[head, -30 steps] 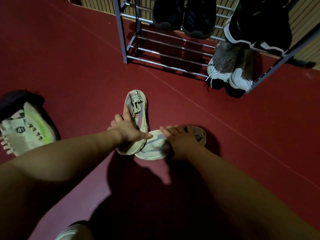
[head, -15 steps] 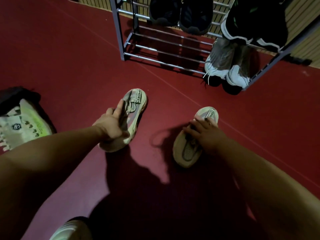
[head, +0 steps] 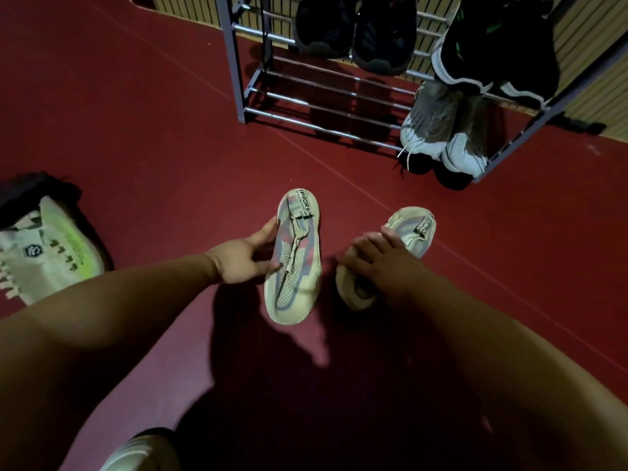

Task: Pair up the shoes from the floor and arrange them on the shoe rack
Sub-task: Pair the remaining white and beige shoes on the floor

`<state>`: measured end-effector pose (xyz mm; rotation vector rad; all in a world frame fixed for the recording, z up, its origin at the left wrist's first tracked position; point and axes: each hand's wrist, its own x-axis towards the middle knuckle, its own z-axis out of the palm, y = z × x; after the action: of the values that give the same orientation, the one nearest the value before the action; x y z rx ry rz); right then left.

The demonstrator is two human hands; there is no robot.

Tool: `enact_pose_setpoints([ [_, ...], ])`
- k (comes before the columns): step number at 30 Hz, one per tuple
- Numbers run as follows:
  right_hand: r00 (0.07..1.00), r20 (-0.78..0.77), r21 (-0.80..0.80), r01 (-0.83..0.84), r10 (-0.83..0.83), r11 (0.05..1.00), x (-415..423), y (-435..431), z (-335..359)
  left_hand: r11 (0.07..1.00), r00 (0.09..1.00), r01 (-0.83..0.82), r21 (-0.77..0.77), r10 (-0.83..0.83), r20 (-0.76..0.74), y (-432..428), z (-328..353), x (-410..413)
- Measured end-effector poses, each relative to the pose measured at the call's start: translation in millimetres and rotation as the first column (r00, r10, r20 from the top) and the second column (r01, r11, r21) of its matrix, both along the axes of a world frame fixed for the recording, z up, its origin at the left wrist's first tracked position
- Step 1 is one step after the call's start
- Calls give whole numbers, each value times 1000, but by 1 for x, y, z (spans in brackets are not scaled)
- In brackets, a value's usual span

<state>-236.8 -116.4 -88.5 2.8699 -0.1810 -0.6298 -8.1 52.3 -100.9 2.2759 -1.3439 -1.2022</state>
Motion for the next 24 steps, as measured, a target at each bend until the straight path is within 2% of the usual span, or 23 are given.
enact_pose_setpoints([
  [3, 988, 146, 22, -51, 48, 998, 12, -3, 15, 987, 984, -157, -23, 158, 78, -1, 4, 11],
  [5, 960, 254, -27, -115, 118, 993, 28, 0, 24, 956, 952, -288, -54, 292, 87, 2, 6, 23],
  [7, 933, 298, -78, -187, 202, 979, 50, 9, 32, 910, 906, -408, -70, 413, 93, 8, 9, 38],
  [11, 799, 423, -149, -405, 428, 902, 101, 37, 39, 778, 773, -616, -121, 627, 94, 25, 9, 71],
  [13, 753, 436, -122, -493, 493, 861, 123, 57, 38, 715, 709, -683, -150, 698, 99, 36, 5, 83],
  [14, 754, 417, -94, -519, 507, 849, 133, 68, 38, 696, 688, -701, -156, 717, 110, 40, 4, 87],
  [15, 790, 333, -83, -519, 515, 851, 142, 80, 39, 687, 676, -710, -156, 727, 124, 44, 2, 89],
  [17, 880, 74, -90, -463, 470, 882, 151, 101, 31, 689, 672, -711, -141, 725, 151, 50, -4, 91],
  [18, 890, -7, -91, -454, 455, 887, 149, 110, 29, 698, 680, -706, -124, 716, 159, 51, -7, 90],
  [20, 915, -122, -70, -394, 384, 916, 140, 123, 5, 733, 715, -675, -83, 678, 175, 50, -12, 85],
  [21, 948, -145, -131, -301, 282, 945, 136, 124, -19, 757, 737, -651, -61, 649, 186, 49, -15, 81],
  [22, 989, -87, -246, -134, 116, 960, 131, 123, -33, 783, 763, -621, -45, 616, 197, 46, -16, 76],
  [23, 994, 55, -298, 111, -99, 948, 121, 122, -42, 812, 793, -582, -31, 576, 201, 44, -17, 69],
  [24, 952, 150, -111, 284, -266, 952, 108, 123, -44, 844, 825, -536, -19, 528, 202, 41, -17, 60],
])
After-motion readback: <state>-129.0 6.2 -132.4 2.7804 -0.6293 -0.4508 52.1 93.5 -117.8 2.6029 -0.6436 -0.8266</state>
